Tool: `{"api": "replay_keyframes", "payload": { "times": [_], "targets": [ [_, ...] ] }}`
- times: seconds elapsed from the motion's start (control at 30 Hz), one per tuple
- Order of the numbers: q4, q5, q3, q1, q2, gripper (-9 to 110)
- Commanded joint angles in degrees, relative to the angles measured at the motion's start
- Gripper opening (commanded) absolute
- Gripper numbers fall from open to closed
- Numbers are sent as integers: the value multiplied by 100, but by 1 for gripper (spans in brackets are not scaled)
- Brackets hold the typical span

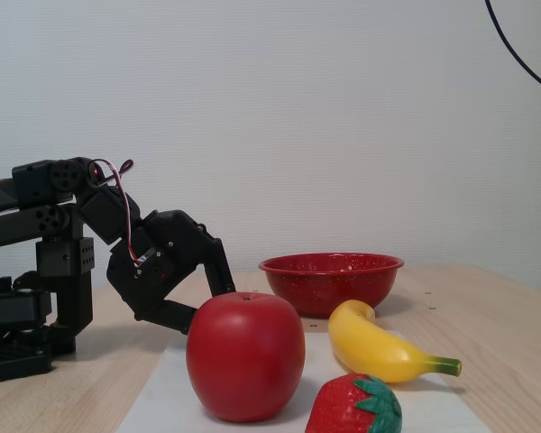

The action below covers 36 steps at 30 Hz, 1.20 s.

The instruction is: Grasp the banana and put it in the red bowl.

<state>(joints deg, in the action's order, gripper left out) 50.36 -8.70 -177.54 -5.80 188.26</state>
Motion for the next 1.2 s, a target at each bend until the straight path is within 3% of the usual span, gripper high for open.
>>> {"api": "replay_keyframes", "payload": {
  "times": [0.0,1.03,1.17],
  "targets": [
    [97,132,-26,-53,-62,0],
    [70,246,9,-53,-105,0],
    [510,211,422,-88,-325,0]
  ]
}}
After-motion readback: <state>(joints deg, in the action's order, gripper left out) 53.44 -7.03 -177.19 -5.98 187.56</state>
